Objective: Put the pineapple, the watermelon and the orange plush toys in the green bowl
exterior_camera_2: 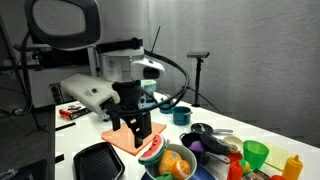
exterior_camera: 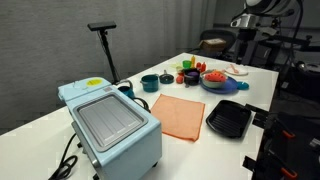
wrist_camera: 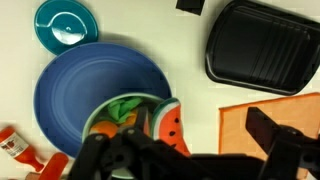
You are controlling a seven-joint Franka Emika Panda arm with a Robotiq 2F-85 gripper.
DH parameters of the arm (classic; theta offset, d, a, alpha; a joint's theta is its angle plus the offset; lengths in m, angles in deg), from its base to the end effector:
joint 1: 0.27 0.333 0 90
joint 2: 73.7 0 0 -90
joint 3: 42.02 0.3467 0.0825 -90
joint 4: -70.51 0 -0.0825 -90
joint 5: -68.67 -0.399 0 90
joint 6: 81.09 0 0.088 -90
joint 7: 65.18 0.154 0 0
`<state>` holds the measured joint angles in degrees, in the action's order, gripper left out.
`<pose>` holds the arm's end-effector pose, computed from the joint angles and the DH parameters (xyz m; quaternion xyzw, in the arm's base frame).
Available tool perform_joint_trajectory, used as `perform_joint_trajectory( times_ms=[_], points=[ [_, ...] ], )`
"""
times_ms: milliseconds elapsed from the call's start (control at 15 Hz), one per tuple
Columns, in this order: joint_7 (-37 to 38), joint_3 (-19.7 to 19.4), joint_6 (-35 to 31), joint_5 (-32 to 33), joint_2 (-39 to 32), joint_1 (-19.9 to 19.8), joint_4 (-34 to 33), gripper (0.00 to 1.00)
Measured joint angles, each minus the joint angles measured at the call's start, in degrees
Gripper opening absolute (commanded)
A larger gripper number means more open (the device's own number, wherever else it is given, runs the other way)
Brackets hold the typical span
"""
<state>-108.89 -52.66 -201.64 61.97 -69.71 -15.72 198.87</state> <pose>0.4642 -0.2162 0.3679 -0.9904 -0.1222 -0.0039 0.0652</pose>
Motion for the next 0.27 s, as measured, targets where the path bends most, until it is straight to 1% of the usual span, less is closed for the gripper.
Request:
perform_joint_trajectory(
  times_ms=[133, 267],
  points=[
    [-0.61, -0.13, -0.01, 0.58, 3.55, 0.72, 3.32, 1.0],
    [-0.55, -0.4, -0.02, 0.58, 3.4, 0.95, 3.19, 1.0]
  ],
)
